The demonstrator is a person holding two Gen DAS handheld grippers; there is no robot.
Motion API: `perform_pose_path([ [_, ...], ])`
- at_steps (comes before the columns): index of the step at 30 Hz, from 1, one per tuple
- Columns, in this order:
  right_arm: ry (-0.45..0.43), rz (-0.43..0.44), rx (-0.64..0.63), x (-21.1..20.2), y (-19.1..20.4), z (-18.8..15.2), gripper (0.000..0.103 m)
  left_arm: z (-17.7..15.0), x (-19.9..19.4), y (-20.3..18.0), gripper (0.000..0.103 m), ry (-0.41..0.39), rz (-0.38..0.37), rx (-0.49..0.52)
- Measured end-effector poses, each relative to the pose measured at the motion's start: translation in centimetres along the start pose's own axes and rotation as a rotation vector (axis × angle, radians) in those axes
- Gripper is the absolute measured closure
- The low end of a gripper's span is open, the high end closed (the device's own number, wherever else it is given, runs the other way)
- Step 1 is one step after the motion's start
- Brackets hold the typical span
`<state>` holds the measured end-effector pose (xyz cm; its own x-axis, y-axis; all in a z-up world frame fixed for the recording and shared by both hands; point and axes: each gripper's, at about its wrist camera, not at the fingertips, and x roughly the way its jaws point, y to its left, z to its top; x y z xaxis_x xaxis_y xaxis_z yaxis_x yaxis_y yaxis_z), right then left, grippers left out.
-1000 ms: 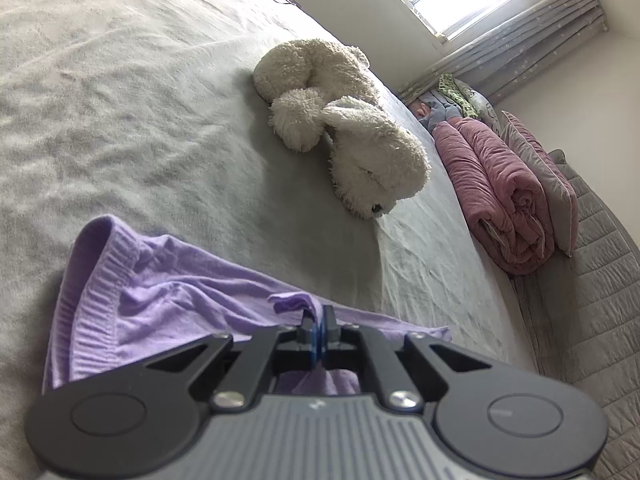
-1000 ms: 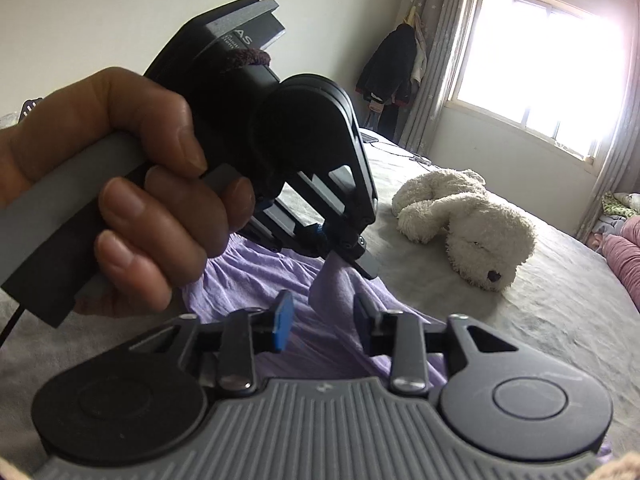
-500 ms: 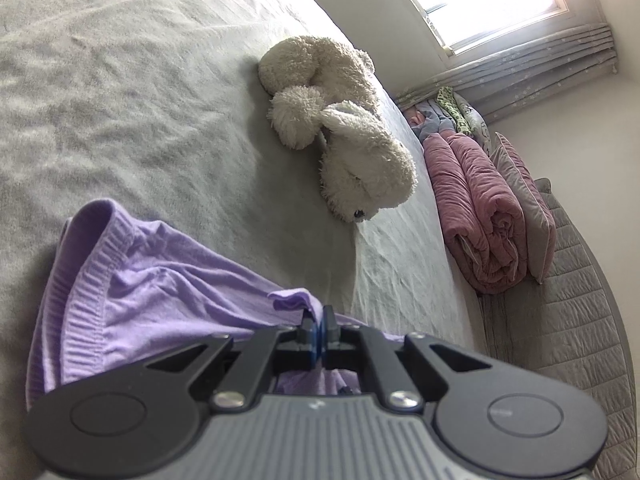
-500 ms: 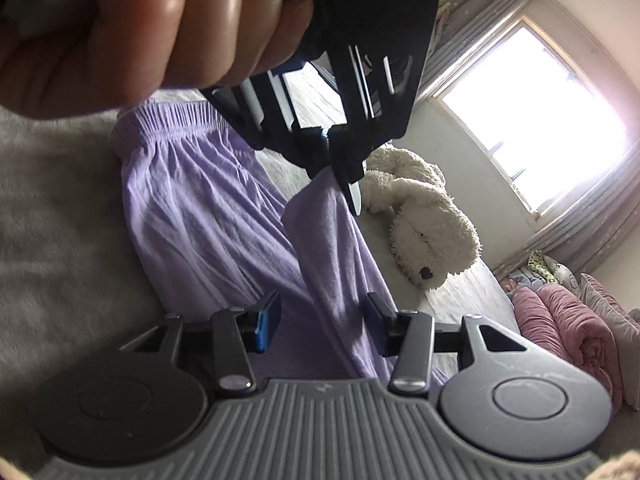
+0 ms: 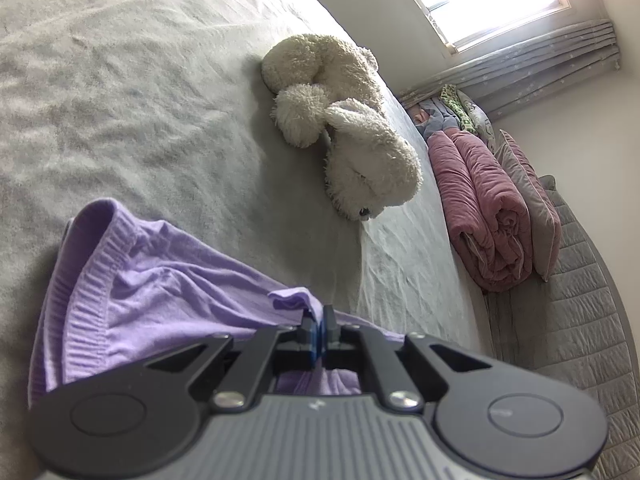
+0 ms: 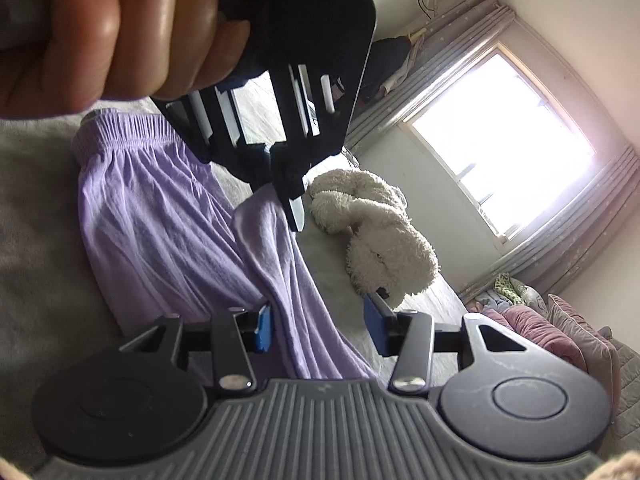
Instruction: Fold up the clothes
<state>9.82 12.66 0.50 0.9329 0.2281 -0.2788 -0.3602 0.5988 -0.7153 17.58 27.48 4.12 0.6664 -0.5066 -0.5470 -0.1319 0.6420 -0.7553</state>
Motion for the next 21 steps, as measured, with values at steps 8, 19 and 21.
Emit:
perform_pose_path([
  [8, -0.07, 0.012, -0.013, -0.4, 0.4, 0.6, 0.061, 0.0, 0.2, 0.2, 0.101, 0.004, 0.015, 0.0],
  [19, -0.123, 0.038, 0.048, -1.3, -0.2, 1.4, 0.096, -0.1, 0.3, 0.4, 0.101, 0.004, 0.03, 0.002],
  [21, -0.116, 0.056, 0.068, -1.1, -0.3, 1.4, 0.099, -0.2, 0.3, 0.4, 0.101, 0.003, 0.033, 0.005],
])
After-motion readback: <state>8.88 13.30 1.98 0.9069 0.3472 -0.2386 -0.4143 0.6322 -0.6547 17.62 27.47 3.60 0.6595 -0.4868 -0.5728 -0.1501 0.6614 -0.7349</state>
